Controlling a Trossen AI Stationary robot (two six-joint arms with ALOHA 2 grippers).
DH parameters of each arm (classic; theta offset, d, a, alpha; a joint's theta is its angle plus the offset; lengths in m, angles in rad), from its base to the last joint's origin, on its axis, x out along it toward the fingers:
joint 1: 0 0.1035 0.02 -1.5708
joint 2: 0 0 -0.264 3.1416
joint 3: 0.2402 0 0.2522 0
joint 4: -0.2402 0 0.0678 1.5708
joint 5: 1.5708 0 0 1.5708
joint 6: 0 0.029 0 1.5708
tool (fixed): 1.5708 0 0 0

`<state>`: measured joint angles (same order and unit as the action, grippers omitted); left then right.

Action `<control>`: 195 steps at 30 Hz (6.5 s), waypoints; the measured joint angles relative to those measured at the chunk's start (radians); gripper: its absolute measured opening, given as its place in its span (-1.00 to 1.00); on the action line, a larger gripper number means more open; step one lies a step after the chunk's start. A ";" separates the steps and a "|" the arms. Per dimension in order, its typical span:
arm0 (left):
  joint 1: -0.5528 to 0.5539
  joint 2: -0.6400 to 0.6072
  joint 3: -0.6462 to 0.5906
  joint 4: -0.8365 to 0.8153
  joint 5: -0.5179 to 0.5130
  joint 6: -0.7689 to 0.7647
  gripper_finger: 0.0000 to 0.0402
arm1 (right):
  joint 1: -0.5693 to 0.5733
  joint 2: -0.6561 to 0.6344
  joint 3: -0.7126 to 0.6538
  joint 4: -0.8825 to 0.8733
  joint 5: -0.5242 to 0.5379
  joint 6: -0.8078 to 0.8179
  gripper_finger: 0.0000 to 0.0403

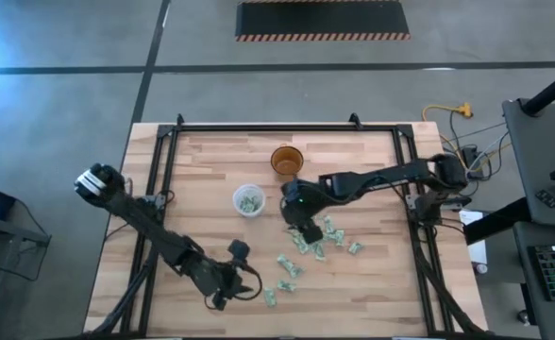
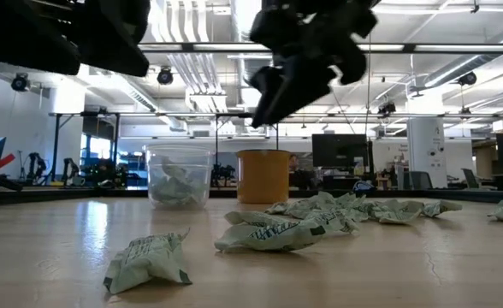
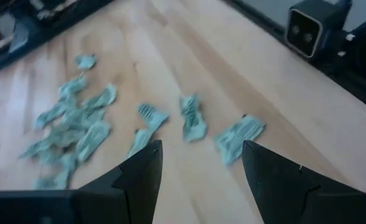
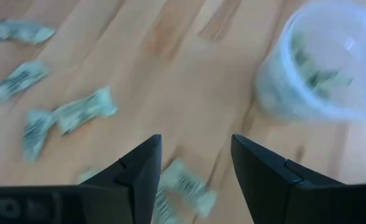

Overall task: Pick and place Stevia / Truvia into bins
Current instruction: Put the stevia packet into the transparent bin

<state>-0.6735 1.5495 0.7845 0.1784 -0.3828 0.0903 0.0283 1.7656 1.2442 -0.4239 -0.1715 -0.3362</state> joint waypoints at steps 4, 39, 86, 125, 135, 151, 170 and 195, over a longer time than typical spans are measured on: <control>0.005 0.073 0.003 0.103 0.036 0.048 0.01 | 0.013 -0.073 -0.088 -0.007 0.003 0.057 -0.15; 0.173 0.361 0.119 0.138 0.457 0.020 -0.33 | 0.011 -0.631 -0.516 0.171 0.044 0.250 -0.34; 0.351 -0.046 0.030 -0.608 -0.587 -0.289 -0.61 | 0.013 -0.516 -0.564 0.359 0.005 0.176 -0.36; -0.021 -0.273 0.036 -0.541 -0.276 -0.372 0.01 | -0.060 0.130 -0.185 0.232 -0.030 0.078 -0.50; -0.021 -0.273 0.036 -0.535 -0.276 -0.372 0.01 | -0.060 0.130 -0.190 0.210 -0.006 0.038 -0.78; -0.021 -0.272 0.028 -0.535 -0.275 -0.362 0.01 | -0.059 0.128 -0.048 0.219 0.045 -0.065 -0.96; -0.021 -0.272 0.028 -0.533 -0.276 -0.337 0.01 | -0.105 0.183 0.063 0.483 0.041 -0.180 -0.96; -0.006 -0.212 -0.014 -0.326 -0.279 -0.211 0.01 | -0.122 0.083 0.130 0.002 0.041 -0.050 -0.21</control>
<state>-0.6794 1.3379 0.7708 -0.1473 -0.6617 -0.1203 -0.0933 1.8485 1.3746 -0.4222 -0.1307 -0.3863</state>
